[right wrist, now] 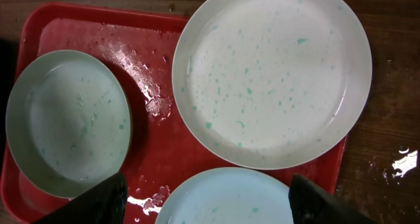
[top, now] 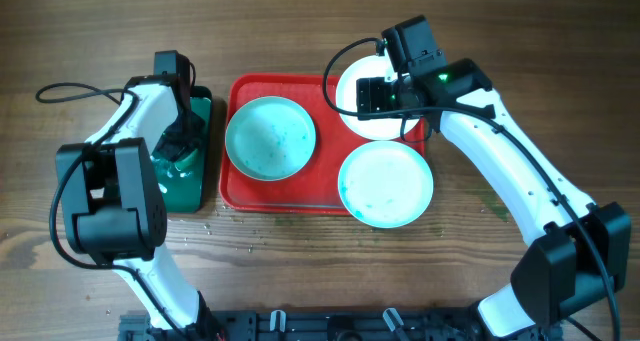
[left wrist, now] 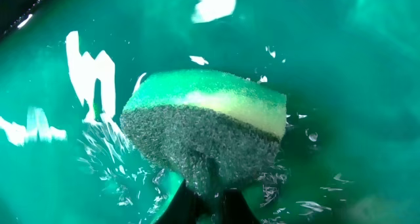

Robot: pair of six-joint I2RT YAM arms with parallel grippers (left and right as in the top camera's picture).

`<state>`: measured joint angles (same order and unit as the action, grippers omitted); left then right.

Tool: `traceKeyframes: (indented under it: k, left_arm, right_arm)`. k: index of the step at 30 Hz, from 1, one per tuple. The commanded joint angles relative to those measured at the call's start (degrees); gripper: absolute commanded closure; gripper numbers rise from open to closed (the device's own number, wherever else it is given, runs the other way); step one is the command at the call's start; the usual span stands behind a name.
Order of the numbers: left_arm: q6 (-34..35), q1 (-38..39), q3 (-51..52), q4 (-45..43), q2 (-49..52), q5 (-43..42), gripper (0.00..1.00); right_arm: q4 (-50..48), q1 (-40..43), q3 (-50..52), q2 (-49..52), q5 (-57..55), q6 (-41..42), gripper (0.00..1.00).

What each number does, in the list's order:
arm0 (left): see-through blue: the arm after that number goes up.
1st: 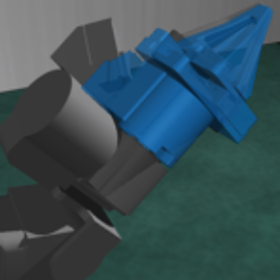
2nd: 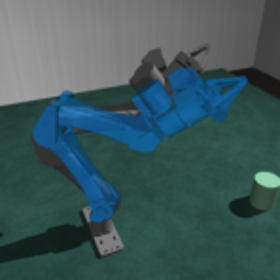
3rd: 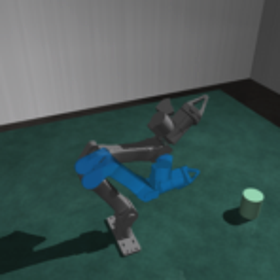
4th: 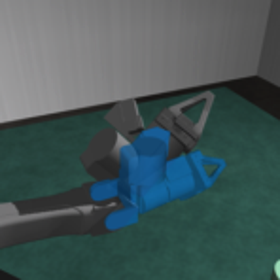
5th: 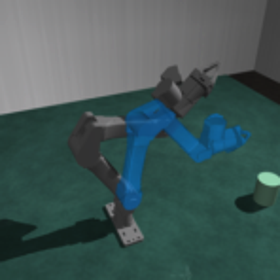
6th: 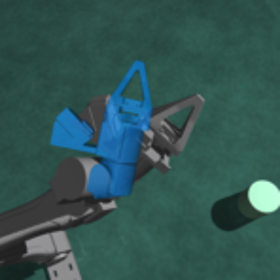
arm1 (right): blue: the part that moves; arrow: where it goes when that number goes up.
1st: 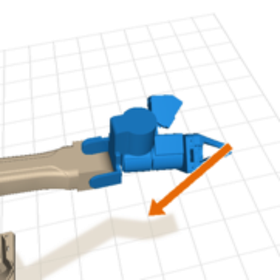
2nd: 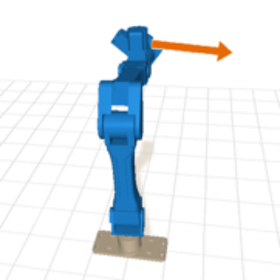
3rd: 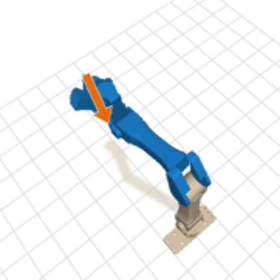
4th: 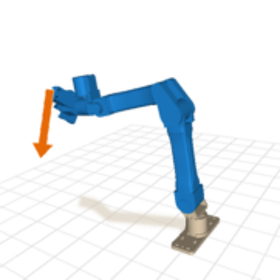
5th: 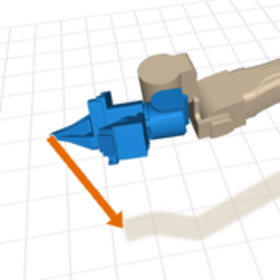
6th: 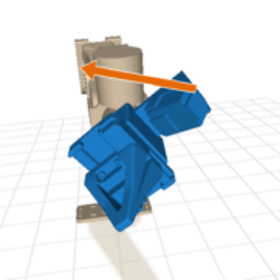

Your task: Clean dirty plates on tray and stack at the side

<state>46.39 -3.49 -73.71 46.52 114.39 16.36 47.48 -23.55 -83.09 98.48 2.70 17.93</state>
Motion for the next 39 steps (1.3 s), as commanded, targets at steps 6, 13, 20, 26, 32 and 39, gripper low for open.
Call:
traceKeyframes:
  k: [6, 13, 20, 26, 32, 39]
  left_arm:
    - [-18.1, -0.3, -11.1, 8.0, -12.9, -9.7, 0.96]
    - [-27.0, 2.4, -11.4, 9.6, -20.5, -22.3, 0.96]
    - [-27.2, 3.5, -11.4, 11.2, -20.3, -17.5, 0.96]
    - [-13.7, 0.4, -9.9, 15.2, -16.9, -3.6, 0.96]
    - [-16.0, -3.8, 0.7, 5.6, -11.2, -3.6, 0.96]
    - [-16.1, -4.4, 0.9, 4.5, -9.6, -2.2, 0.0]
  right_arm:
    - [-3.1, -0.2, -0.8, 1.1, 3.7, -1.7, 0.36]
    - [-6.3, -2.0, -2.1, 10.5, 21.3, 3.9, 0.51]
    - [-10.9, -8.2, -2.6, 16.5, 16.7, 9.2, 0.51]
    - [-10.3, -7.9, -2.9, 16.2, 14.7, 8.8, 0.51]
    - [1.8, -2.6, -7.3, 9.9, 12.7, -0.4, 0.41]
    - [13.2, 5.8, -8.9, -3.6, 6.0, -7.5, 0.12]
